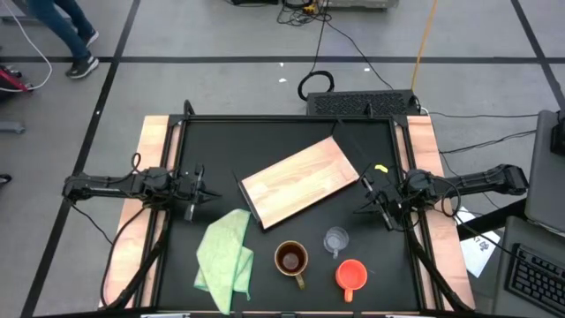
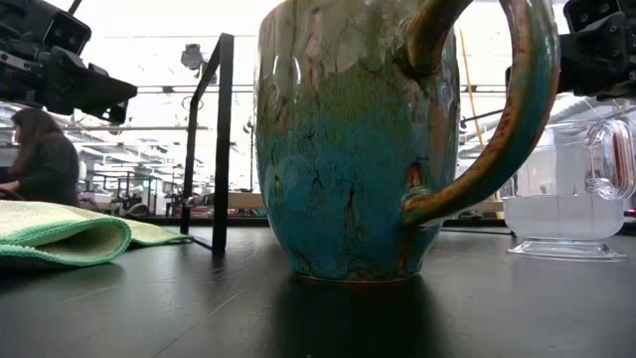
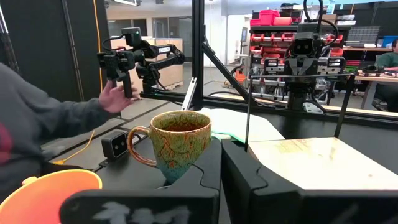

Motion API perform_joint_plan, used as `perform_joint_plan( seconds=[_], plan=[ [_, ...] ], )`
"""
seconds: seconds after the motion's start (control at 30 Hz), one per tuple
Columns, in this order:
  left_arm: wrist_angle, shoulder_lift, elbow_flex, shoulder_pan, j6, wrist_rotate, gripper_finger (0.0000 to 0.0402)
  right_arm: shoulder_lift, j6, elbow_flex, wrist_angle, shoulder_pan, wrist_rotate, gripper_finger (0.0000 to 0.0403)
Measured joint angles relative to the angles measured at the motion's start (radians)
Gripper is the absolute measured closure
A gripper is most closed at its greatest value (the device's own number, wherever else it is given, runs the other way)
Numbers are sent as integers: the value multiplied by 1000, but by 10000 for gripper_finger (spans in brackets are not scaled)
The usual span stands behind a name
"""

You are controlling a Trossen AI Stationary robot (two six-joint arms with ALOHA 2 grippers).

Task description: Stack small to large cups/mugs on shelf

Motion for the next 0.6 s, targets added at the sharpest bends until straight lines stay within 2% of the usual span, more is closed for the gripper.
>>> perform_joint_plan(
  seconds=[0.37, 0.6],
  plan=[
    [31, 0, 0, 0, -11, 0, 378, 0, 0, 0, 0, 0, 0, 403],
    [31, 0, 0, 0, -69, 0, 378, 0, 0, 0, 0, 0, 0, 403]
  ],
)
